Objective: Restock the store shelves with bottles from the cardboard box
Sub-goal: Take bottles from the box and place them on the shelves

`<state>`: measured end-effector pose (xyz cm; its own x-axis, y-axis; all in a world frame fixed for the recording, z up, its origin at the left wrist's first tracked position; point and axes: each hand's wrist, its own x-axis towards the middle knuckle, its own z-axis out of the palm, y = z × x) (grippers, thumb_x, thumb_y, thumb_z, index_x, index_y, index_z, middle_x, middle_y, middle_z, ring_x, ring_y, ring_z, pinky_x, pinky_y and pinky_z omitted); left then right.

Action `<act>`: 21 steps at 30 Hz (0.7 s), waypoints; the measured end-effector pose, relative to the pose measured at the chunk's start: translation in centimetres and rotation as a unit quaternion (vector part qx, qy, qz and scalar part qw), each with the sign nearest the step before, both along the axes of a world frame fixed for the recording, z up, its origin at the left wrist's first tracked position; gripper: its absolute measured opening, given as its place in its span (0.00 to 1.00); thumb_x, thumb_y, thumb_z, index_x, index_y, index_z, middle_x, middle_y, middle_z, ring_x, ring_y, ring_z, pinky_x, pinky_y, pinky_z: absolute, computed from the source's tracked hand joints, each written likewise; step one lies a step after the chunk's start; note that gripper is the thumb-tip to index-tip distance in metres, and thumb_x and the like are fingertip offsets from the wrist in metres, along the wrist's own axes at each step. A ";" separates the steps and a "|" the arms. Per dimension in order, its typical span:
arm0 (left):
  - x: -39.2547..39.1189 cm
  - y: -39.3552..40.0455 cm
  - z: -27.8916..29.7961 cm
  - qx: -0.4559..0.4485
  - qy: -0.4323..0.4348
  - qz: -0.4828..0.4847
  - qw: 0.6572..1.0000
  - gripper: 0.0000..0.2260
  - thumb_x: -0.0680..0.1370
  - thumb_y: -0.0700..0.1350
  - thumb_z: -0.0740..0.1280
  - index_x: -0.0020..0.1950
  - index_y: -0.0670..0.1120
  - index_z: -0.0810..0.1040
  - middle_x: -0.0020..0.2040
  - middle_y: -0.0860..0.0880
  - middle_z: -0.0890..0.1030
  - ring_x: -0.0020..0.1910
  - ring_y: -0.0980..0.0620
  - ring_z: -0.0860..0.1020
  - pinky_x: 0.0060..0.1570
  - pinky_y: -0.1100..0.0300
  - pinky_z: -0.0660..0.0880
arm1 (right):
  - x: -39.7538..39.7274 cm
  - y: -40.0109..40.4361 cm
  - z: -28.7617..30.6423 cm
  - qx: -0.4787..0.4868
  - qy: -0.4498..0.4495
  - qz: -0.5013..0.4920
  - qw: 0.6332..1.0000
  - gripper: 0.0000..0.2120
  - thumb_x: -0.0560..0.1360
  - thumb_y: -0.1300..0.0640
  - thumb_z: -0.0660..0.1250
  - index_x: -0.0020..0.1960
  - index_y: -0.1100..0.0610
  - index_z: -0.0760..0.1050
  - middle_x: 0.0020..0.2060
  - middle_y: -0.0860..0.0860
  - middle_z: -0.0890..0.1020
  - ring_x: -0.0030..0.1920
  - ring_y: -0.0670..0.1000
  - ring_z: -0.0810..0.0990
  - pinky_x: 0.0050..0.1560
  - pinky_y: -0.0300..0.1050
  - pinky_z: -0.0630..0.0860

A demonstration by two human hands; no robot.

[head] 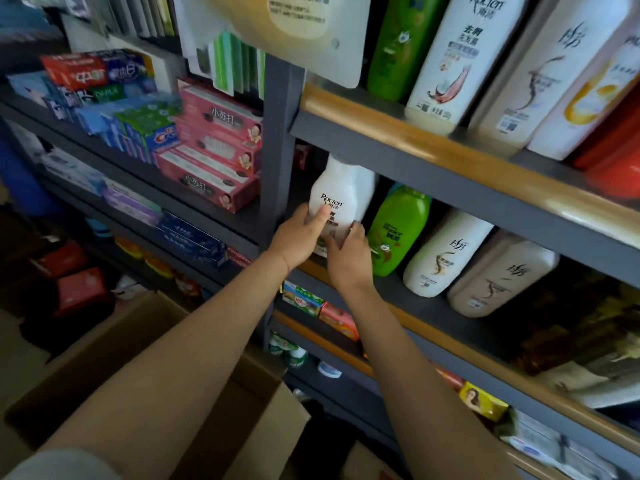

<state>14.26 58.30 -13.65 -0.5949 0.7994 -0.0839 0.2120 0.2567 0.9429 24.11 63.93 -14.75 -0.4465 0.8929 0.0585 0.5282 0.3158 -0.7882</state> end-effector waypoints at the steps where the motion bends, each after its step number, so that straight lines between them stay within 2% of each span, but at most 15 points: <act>1: -0.1 0.1 0.0 -0.003 0.004 0.000 1.000 0.23 0.82 0.65 0.55 0.70 0.54 0.71 0.62 0.52 0.78 0.59 0.50 0.77 0.60 0.54 0.72 | 0.1 -0.1 -0.2 0.001 -0.001 0.000 1.000 0.21 0.80 0.58 0.65 0.69 0.63 0.64 0.63 0.60 0.74 0.60 0.59 0.76 0.48 0.42 0.70; 5: 0.2 0.4 0.1 -0.005 0.013 -0.001 1.000 0.21 0.82 0.65 0.55 0.68 0.55 0.73 0.58 0.55 0.78 0.55 0.53 0.76 0.52 0.57 0.70 | 0.3 -0.4 -0.9 0.000 0.005 -0.017 1.000 0.26 0.79 0.59 0.64 0.74 0.62 0.59 0.67 0.59 0.70 0.62 0.57 0.75 0.49 0.40 0.69; 8: 0.3 0.9 0.1 -0.004 0.019 0.001 1.000 0.22 0.82 0.65 0.55 0.68 0.54 0.73 0.59 0.55 0.78 0.54 0.54 0.75 0.47 0.60 0.69 | 0.4 -0.5 -1.3 0.005 0.011 -0.009 1.000 0.30 0.77 0.60 0.65 0.76 0.61 0.57 0.66 0.58 0.72 0.63 0.58 0.75 0.58 0.46 0.74; 10: 0.3 1.0 0.1 -0.004 0.018 0.000 1.000 0.22 0.82 0.64 0.54 0.69 0.53 0.73 0.60 0.54 0.78 0.55 0.54 0.75 0.45 0.62 0.69 | 0.7 -0.7 -1.6 0.007 0.021 -0.007 1.000 0.30 0.76 0.61 0.65 0.75 0.60 0.58 0.65 0.58 0.74 0.62 0.58 0.76 0.59 0.51 0.77; 11: 0.4 0.9 0.0 -0.002 0.015 -0.003 1.000 0.22 0.83 0.64 0.54 0.70 0.53 0.73 0.61 0.54 0.78 0.56 0.54 0.75 0.47 0.62 0.69 | 1.0 -1.0 -1.7 0.015 0.028 -0.007 0.999 0.29 0.76 0.61 0.65 0.75 0.61 0.59 0.64 0.58 0.75 0.61 0.58 0.77 0.58 0.50 0.78; 12: 0.5 0.6 -0.1 0.007 0.009 -0.007 1.000 0.22 0.83 0.63 0.54 0.70 0.53 0.73 0.62 0.54 0.78 0.57 0.54 0.75 0.50 0.61 0.70 | 1.3 -1.4 -1.7 0.032 0.039 -0.007 0.999 0.28 0.77 0.61 0.65 0.75 0.61 0.60 0.64 0.56 0.74 0.61 0.55 0.77 0.57 0.43 0.77; 14: 1.1 -0.8 -0.5 0.055 -0.013 -0.006 0.998 0.18 0.84 0.59 0.55 0.69 0.54 0.75 0.62 0.54 0.80 0.60 0.54 0.77 0.57 0.58 0.73 | 2.2 -2.7 -1.6 0.073 0.092 -0.022 0.993 0.25 0.78 0.62 0.65 0.74 0.61 0.64 0.63 0.51 0.72 0.56 0.47 0.76 0.51 0.25 0.72; 15: 1.4 -1.9 -0.8 0.093 -0.032 0.011 0.995 0.16 0.84 0.56 0.57 0.66 0.54 0.78 0.60 0.54 0.81 0.59 0.54 0.79 0.57 0.57 0.75 | 2.6 -3.5 -1.5 0.087 0.133 -0.029 0.987 0.22 0.78 0.62 0.66 0.71 0.60 0.67 0.60 0.50 0.73 0.51 0.43 0.77 0.49 0.24 0.71; 16: 1.7 -3.3 -1.3 0.130 -0.056 0.043 0.989 0.13 0.84 0.52 0.58 0.62 0.54 0.81 0.56 0.54 0.83 0.55 0.53 0.81 0.56 0.56 0.78 | 2.8 -4.3 -1.4 0.088 0.173 -0.027 0.981 0.18 0.78 0.62 0.66 0.67 0.58 0.71 0.58 0.50 0.75 0.47 0.42 0.78 0.47 0.27 0.73; 17: 1.7 -4.9 -1.9 0.156 -0.079 0.082 0.981 0.11 0.84 0.48 0.59 0.56 0.54 0.82 0.51 0.53 0.85 0.51 0.52 0.83 0.52 0.57 0.80 | 2.9 -5.1 -1.3 0.074 0.203 -0.017 0.976 0.12 0.78 0.61 0.67 0.62 0.57 0.74 0.53 0.50 0.78 0.44 0.43 0.79 0.45 0.32 0.76; 19: 1.2 -8.6 -3.6 0.158 -0.100 0.165 0.968 0.13 0.84 0.42 0.60 0.49 0.51 0.83 0.44 0.50 0.85 0.43 0.53 0.83 0.44 0.59 0.80 | 2.4 -6.8 -1.6 -0.016 0.222 0.021 0.975 0.04 0.79 0.58 0.67 0.52 0.57 0.78 0.41 0.52 0.82 0.37 0.47 0.80 0.40 0.42 0.79; 21: -0.1 -12.5 -6.3 0.107 -0.106 0.239 0.959 0.13 0.83 0.40 0.60 0.47 0.49 0.82 0.42 0.48 0.84 0.40 0.54 0.82 0.43 0.58 0.79 | 1.0 -8.4 -2.9 -0.149 0.196 0.061 0.967 0.09 0.80 0.56 0.65 0.47 0.62 0.78 0.34 0.53 0.82 0.31 0.48 0.79 0.35 0.44 0.78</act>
<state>14.14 45.83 -19.99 -0.8857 0.4516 -0.1080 -0.0842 0.0725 0.9938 25.07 55.51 -17.65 -0.5459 0.8378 -0.0077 0.1438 0.0846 -0.9860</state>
